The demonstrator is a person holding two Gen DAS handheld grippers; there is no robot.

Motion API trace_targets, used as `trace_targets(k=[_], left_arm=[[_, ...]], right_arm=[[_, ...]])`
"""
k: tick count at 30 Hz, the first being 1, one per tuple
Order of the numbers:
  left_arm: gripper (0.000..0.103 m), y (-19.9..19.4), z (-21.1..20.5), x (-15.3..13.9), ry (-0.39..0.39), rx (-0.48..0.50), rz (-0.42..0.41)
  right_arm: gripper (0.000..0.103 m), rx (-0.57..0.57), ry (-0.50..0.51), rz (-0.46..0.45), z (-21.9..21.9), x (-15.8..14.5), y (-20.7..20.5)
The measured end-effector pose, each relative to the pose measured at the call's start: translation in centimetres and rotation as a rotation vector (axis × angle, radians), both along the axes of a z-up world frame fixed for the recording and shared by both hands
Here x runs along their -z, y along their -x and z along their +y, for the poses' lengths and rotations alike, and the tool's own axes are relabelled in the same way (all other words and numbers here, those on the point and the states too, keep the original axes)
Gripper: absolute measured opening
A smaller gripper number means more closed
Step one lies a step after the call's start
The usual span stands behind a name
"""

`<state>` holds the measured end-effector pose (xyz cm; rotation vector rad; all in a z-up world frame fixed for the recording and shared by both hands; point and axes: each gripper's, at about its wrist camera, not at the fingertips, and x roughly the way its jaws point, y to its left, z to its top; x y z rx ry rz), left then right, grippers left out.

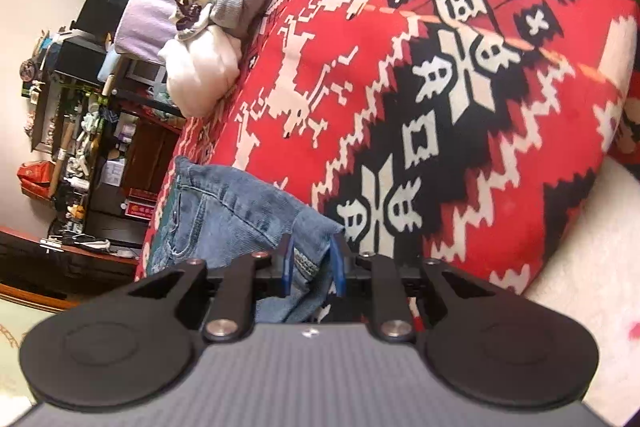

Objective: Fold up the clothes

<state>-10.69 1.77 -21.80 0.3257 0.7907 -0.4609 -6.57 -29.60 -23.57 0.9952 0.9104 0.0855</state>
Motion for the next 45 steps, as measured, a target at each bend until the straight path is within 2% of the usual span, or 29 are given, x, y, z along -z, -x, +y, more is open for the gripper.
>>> trace_targets(k=[5, 7, 9, 13, 15, 18, 21, 27, 29, 30, 31, 34, 39, 42, 45], left_arm=[[0.025, 0.0, 0.2, 0.1, 0.003, 0.002, 0.005], [0.025, 0.1, 0.3, 0.2, 0.000, 0.002, 0.010], [0.025, 0.2, 0.4, 0.2, -0.001, 0.003, 0.014], [0.025, 0.7, 0.8, 0.4, -0.008, 0.011, 0.032], [0.020, 1.1, 1.0, 0.4, -0.008, 0.017, 0.036], [0.016, 1.5, 1.3, 0.2, -0.011, 0.027, 0.045], [0.015, 2.1, 1.0, 0.1, -0.057, 0.052, 0.030], [0.015, 2.7, 0.7, 0.3, -0.116, 0.084, 0.011], [0.006, 2.8, 0.8, 0.3, -0.109, 0.078, 0.014], [0.005, 2.8, 0.9, 0.3, -0.109, 0.076, 0.014], [0.003, 2.9, 0.9, 0.3, -0.109, 0.078, 0.010], [0.002, 3.4, 1.1, -0.2, -0.092, 0.078, -0.013], [0.002, 3.8, 1.4, -0.5, -0.075, 0.082, -0.005], [0.002, 3.6, 1.2, 0.0, -0.095, 0.092, 0.010], [0.002, 3.4, 1.4, 0.1, -0.083, 0.079, 0.025]], right_arm=[[0.022, -0.007, -0.058, -0.002, 0.8, 0.6, -0.1], [0.007, -0.014, -0.035, -0.014, 1.3, 0.5, 0.1], [0.006, -0.015, 0.009, -0.043, 1.6, 0.0, 0.2], [0.006, 0.008, 0.096, -0.063, 0.4, -0.8, -0.3], [0.006, -0.005, 0.086, -0.029, 0.2, -0.2, -0.8], [0.007, -0.049, 0.127, -0.040, 0.6, -0.7, -0.9], [0.014, -0.032, 0.081, -0.030, 0.3, -0.4, -0.7], [0.016, -0.070, 0.010, -0.041, 1.3, 0.0, 0.3], [0.013, -0.080, 0.021, -0.047, 1.7, 0.0, 0.3], [0.004, -0.088, 0.036, -0.048, 1.9, 0.0, 0.2], [0.002, -0.093, 0.052, -0.045, 2.0, 0.0, 0.2], [0.002, -0.115, 0.097, -0.048, 2.3, -0.4, 0.3], [0.001, -0.120, 0.119, -0.074, 2.1, -1.7, 0.7], [0.001, -0.129, 0.132, -0.047, 2.2, -1.1, 0.5], [0.002, -0.145, 0.163, -0.046, 2.2, -0.9, 0.3]])
